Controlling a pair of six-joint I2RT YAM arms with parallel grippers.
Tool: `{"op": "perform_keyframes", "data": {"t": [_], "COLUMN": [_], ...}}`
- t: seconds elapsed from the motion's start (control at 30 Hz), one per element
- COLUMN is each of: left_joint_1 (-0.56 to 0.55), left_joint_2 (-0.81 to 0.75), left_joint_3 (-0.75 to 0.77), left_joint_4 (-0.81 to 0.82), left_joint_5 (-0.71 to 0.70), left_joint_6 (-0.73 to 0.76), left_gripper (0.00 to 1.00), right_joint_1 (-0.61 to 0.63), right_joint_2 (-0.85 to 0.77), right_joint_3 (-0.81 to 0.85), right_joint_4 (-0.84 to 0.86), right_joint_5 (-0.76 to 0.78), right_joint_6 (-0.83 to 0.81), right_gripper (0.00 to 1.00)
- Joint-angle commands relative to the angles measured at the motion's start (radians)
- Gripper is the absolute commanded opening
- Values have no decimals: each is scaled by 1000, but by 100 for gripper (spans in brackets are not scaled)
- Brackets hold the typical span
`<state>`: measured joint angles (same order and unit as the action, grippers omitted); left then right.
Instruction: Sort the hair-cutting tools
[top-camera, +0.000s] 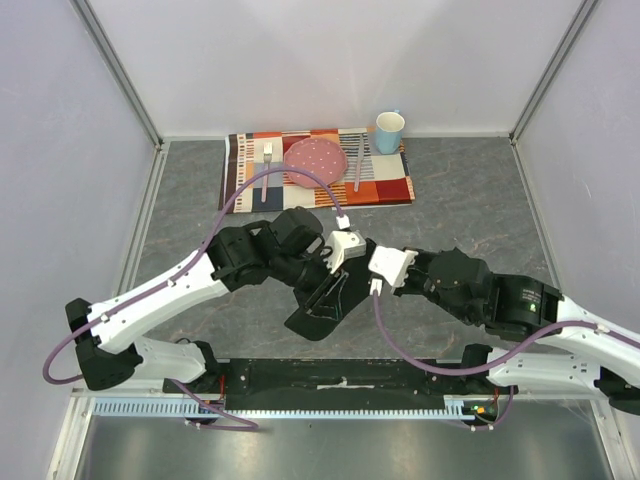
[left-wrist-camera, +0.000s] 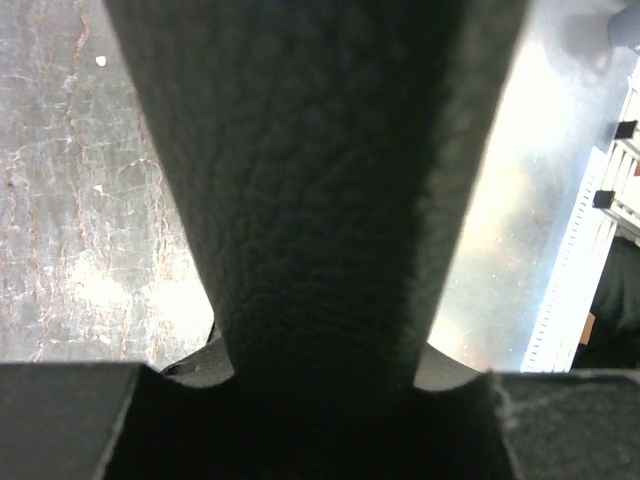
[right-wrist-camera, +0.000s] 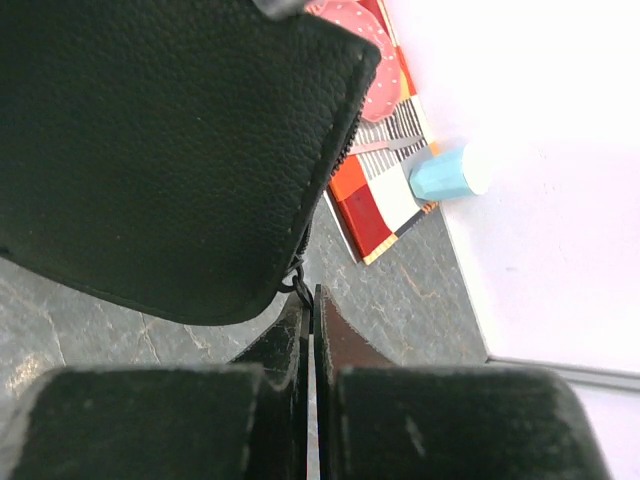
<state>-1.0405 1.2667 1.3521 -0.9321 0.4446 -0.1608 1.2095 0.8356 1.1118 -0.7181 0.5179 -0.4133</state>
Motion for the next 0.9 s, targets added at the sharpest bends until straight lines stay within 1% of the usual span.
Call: {"op": "perform_keyframes", "data": {"t": [0.0, 0.1, 0.43, 0.57, 0.73, 0.87], "left_joint_1": [-38, -41, -64, -67, -67, -69], "left_joint_2": [-32, -30, 0, 26, 60, 83], "left_joint_3": [-34, -45, -76, -73, -76, -87], "left_joint_4": [-162, -159, -129, -120, -96, -62], "left_joint_5": [111, 115, 154, 172, 204, 223], "left_joint_6": [70, 78, 109, 122, 135, 136], "left_gripper": [2, 2, 2, 2, 2, 2], "right_joint_1": [-22, -22, -22, -22, -22, -22], "right_joint_2": [-4, 34, 203, 243, 286, 284], "right_joint_3": [111, 137, 272, 313, 356, 346], "right_joint_4": [-12, -32, -15, 23, 49, 71], "right_joint_5": [1, -57, -151, -232, -288, -314], "right_joint_6": [-104, -134, -234, -255, -260, -268], "right_gripper": [0, 0, 0, 0, 0, 0]}}
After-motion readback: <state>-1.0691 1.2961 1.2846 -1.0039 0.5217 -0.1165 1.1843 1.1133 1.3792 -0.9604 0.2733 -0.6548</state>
